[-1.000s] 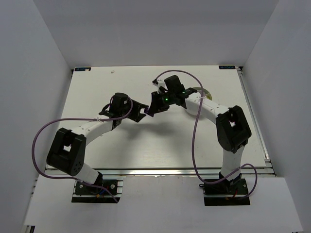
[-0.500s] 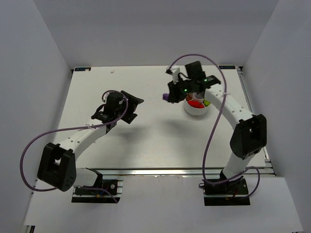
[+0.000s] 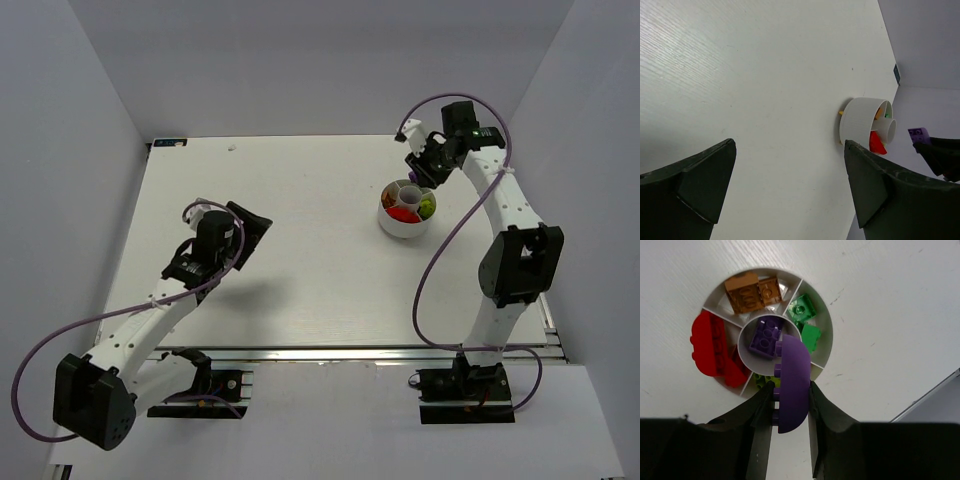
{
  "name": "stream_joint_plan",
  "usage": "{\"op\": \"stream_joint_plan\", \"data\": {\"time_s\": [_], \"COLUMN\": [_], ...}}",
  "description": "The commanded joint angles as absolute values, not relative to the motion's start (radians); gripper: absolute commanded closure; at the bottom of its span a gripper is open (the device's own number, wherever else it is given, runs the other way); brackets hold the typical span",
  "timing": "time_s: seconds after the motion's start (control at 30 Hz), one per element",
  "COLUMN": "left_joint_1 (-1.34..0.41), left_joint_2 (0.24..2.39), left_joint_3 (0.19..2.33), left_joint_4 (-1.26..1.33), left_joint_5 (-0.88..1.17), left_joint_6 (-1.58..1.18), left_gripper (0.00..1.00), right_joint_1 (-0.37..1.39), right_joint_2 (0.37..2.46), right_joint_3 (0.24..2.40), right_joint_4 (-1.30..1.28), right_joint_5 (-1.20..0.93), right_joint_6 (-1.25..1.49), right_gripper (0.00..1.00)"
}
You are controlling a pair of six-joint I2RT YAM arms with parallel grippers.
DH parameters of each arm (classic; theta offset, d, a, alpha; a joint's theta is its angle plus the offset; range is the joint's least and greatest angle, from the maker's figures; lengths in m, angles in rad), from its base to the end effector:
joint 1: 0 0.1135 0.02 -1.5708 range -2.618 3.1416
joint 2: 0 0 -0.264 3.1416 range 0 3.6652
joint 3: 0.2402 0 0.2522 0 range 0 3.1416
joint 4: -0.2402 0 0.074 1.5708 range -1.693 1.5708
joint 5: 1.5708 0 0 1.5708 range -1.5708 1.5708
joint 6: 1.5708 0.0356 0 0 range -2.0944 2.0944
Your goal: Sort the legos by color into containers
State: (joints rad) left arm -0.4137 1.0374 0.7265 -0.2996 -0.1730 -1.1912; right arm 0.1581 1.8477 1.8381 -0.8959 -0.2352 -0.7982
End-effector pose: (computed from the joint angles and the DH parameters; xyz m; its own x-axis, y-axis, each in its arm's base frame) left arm 0.2100 -0.0855 0.2605 -0.4424 -0.8050 -0.3953 -0.3887 0.5693 -0.7245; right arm 0.3984 0.0719 0.3396 -0.3309 -0.7579 -0.5622 -0.7624 0.5658 -0.3141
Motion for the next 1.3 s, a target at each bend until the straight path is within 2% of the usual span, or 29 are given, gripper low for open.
{"op": "stream_joint_plan", "data": {"time_s": [0.0, 0.3, 0.4, 0.57, 0.77, 0.9, 0.93, 0.97, 1.0, 1.27], "left_joint_1": [-0.408, -0.408, -0.408, -0.408, -0.408, -0.408, -0.408, -0.408, -0.41, -0.408], "left_joint_2": [0.997, 0.931, 0.922, 0.902, 0.861, 0.838, 0.831, 0.831, 0.831, 0.853], "left_joint_3": [0.715, 0.669, 0.666, 0.67, 0.707, 0.715, 0.713, 0.712, 0.712, 0.722], "left_joint_4": [-0.351, -0.359, -0.367, -0.412, -0.462, -0.465, -0.463, -0.456, -0.451, -0.39], "left_joint_5": [-0.215, -0.222, -0.221, -0.245, -0.302, -0.311, -0.311, -0.307, -0.304, -0.261], "left_joint_6": [-1.152, -1.161, -1.16, -1.163, -1.135, -1.124, -1.121, -1.123, -1.118, -1.042], "left_gripper": [0.02, 0.02, 0.02, 0.02, 0.02, 0.02, 0.02, 0.02, 0.02, 0.02], "right_joint_1": [0.156, 0.16, 0.167, 0.182, 0.201, 0.201, 0.202, 0.202, 0.202, 0.195], "right_joint_2": [1.885, 1.94, 1.956, 1.986, 2.017, 2.016, 2.01, 2.005, 2.0, 1.882], "right_joint_3": [1.879, 1.901, 1.911, 1.931, 1.948, 1.948, 1.95, 1.948, 1.948, 1.971], "right_joint_4": [-0.966, -0.989, -0.997, -1.003, -1.012, -1.015, -1.015, -1.014, -1.008, -0.98], "right_joint_5": [-0.187, -0.176, -0.184, -0.189, -0.176, -0.161, -0.161, -0.163, -0.164, -0.204], "right_joint_6": [-0.88, -0.91, -0.916, -0.917, -0.911, -0.911, -0.911, -0.911, -0.91, -0.858], "right_gripper": [1.0, 1.0, 0.97, 0.85, 0.78, 0.63, 0.51, 0.46, 0.34, 0.14]}}
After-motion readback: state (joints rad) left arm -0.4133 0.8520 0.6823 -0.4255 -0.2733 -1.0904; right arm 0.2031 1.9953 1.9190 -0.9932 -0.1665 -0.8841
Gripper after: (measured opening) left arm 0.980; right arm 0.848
